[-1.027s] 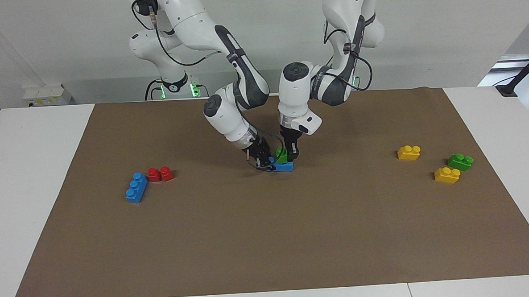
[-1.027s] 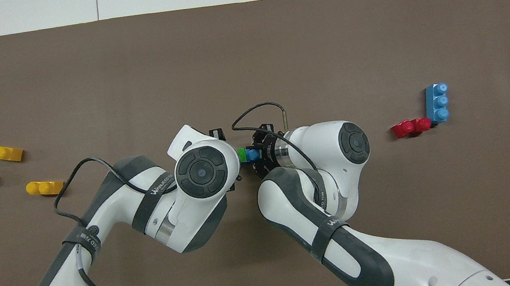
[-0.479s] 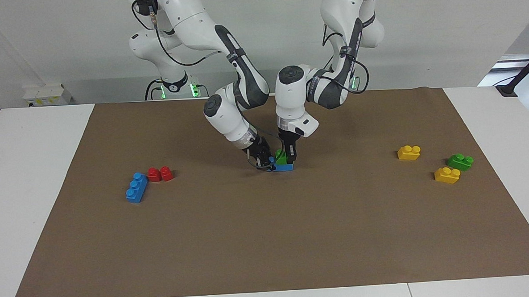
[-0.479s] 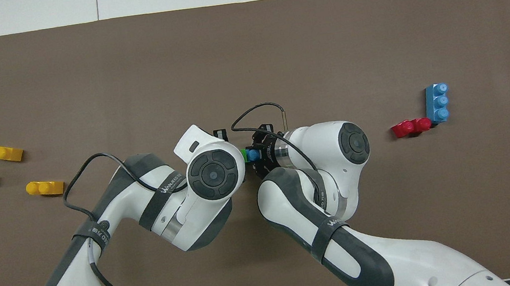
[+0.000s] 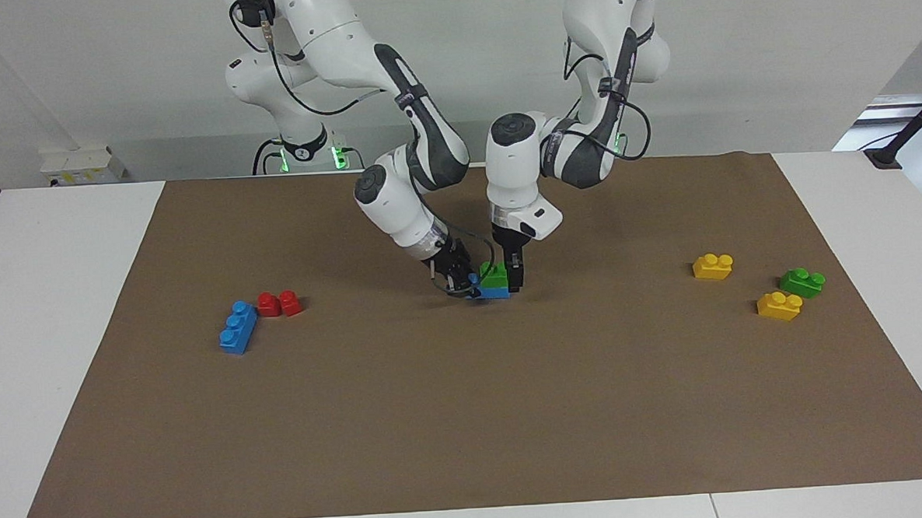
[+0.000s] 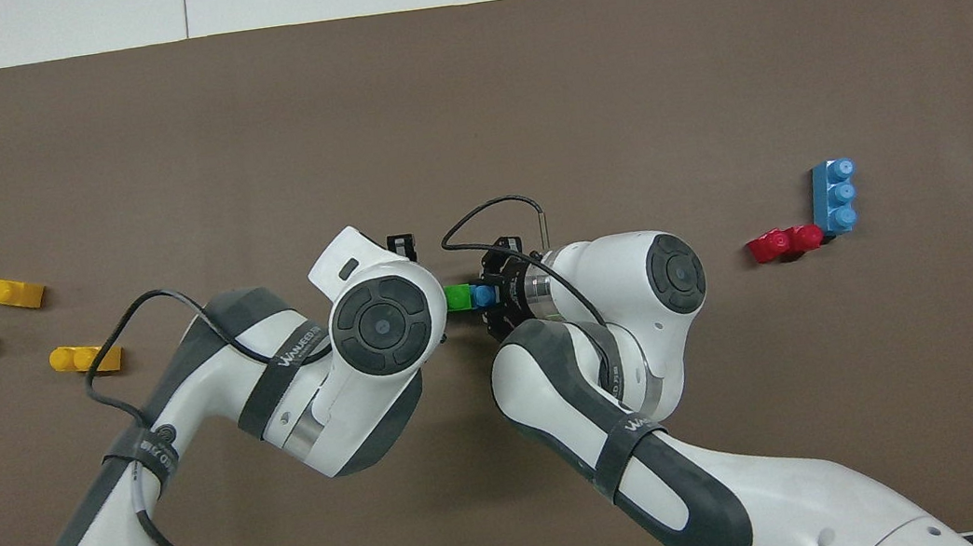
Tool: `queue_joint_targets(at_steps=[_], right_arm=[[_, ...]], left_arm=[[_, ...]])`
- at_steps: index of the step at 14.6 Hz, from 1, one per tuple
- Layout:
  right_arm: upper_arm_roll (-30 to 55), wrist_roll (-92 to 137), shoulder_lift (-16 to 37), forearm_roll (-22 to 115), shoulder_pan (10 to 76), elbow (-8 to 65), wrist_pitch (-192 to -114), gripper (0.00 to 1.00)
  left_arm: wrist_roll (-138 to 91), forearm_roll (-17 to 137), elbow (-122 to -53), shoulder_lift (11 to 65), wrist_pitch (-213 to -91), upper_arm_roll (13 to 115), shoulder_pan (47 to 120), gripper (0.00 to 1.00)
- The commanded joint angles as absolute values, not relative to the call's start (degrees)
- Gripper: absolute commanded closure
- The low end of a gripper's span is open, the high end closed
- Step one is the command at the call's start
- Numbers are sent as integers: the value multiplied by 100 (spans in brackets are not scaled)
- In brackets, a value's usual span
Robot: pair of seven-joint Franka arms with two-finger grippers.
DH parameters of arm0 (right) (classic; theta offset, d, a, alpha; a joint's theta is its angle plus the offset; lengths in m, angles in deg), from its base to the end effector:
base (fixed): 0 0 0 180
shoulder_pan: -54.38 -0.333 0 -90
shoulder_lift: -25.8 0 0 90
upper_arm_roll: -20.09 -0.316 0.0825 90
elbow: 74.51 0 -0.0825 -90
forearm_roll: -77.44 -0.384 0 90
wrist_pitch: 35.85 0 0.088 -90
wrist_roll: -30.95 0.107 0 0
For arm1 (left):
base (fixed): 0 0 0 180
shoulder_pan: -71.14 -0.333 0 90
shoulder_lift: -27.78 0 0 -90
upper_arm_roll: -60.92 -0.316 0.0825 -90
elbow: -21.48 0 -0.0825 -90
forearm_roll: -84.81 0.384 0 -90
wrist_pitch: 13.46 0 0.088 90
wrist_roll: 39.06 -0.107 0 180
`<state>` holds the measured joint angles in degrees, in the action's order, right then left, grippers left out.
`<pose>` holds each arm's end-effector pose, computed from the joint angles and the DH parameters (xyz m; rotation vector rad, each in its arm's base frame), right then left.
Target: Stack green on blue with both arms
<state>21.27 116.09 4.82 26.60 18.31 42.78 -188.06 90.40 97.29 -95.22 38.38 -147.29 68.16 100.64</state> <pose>0.5132 0.3320 0.2775 -1.8381 1.9380 0.4262 0.4797 -0.3511 0.3661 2.2408 2.0456 0.2366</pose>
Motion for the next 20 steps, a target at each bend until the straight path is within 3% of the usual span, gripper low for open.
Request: queue_joint_targets(at_steps=[1, 2, 3, 5, 7, 12, 18, 20], right_arm=[[2123, 11470, 497, 2488, 1843, 4485, -18975, 87], [2123, 11479, 497, 2496, 1843, 4476, -18958, 73], [2123, 11488, 497, 2488, 1860, 4467, -18949, 51], [2123, 11506, 488, 2488, 1896, 4432, -18914, 29], [2123, 11514, 488, 2488, 1905, 4397, -18887, 15], [2123, 11488, 532, 2488, 2018, 4397, -18800, 13], [2158, 11305, 927, 2575, 2738, 4388, -18036, 8], [2176, 10893, 1067, 2637, 3046, 4388, -17624, 2]], left_arm=[[8953, 9773, -9585, 3324, -14328, 6839, 9936, 0], [8953, 9746, -9585, 3245, -14319, 6839, 9918, 0], [8953, 9703, -9594, 3192, -14319, 6839, 9917, 0], [8953, 9693, -9585, 3139, -14267, 6830, 9909, 0], [8953, 9693, -9585, 3112, -14249, 6830, 9909, 0], [8384, 9693, -9585, 3112, -14179, 6804, 9725, 0], [6512, 9641, -9603, 3112, -14099, 6812, 9347, 0], [5888, 9623, -9603, 3121, -14047, 6804, 9189, 0]])
